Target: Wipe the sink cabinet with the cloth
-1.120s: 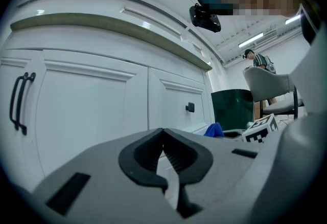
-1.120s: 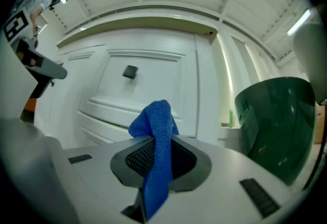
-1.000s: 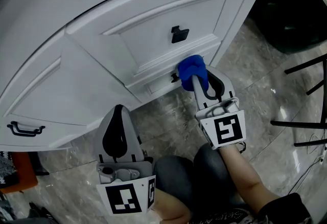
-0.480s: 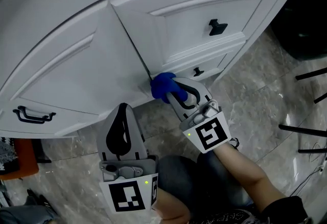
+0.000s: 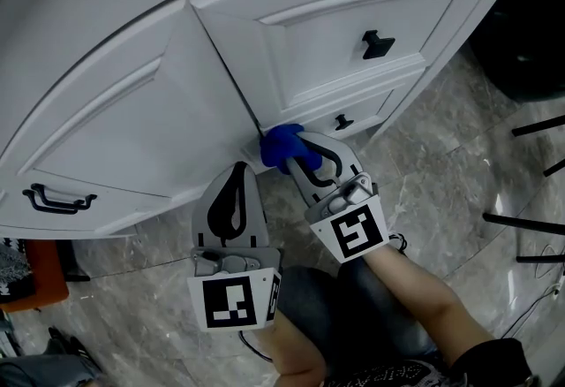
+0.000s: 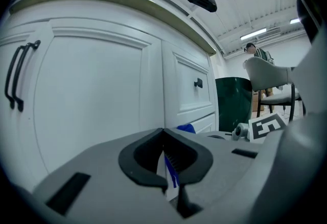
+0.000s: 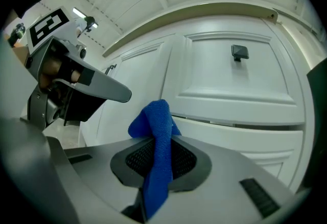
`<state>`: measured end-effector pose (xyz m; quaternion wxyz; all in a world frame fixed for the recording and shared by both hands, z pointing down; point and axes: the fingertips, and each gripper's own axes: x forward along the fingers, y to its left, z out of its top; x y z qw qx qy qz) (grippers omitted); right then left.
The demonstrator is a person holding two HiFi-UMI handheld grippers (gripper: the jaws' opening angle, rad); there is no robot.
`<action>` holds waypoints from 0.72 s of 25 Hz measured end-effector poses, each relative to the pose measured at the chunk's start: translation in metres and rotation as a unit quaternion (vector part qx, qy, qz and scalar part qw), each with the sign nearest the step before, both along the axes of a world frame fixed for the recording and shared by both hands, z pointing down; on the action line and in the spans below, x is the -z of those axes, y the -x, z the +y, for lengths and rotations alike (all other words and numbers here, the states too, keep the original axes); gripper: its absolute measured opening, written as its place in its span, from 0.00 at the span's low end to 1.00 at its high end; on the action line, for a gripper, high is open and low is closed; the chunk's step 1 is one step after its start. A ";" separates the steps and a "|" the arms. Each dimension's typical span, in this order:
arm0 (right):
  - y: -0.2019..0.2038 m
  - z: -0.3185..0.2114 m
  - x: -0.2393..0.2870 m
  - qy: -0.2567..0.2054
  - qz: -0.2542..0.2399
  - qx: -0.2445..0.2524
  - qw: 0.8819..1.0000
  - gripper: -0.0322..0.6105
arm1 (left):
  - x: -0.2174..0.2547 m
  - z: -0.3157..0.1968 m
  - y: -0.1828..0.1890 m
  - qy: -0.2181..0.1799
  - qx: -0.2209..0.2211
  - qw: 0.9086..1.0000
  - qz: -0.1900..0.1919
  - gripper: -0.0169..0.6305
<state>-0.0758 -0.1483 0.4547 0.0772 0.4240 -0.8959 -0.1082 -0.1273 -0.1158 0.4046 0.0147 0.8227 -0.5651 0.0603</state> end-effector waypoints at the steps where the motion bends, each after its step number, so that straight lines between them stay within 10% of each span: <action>1: -0.001 0.000 0.000 0.000 0.003 -0.001 1.000 0.14 | 0.001 0.000 -0.001 -0.001 0.000 1.000 -0.003 0.03; 18: -0.027 -0.009 0.002 -0.005 0.007 -0.035 0.999 0.14 | 0.005 0.001 -0.009 -0.005 -0.006 1.000 0.010 0.03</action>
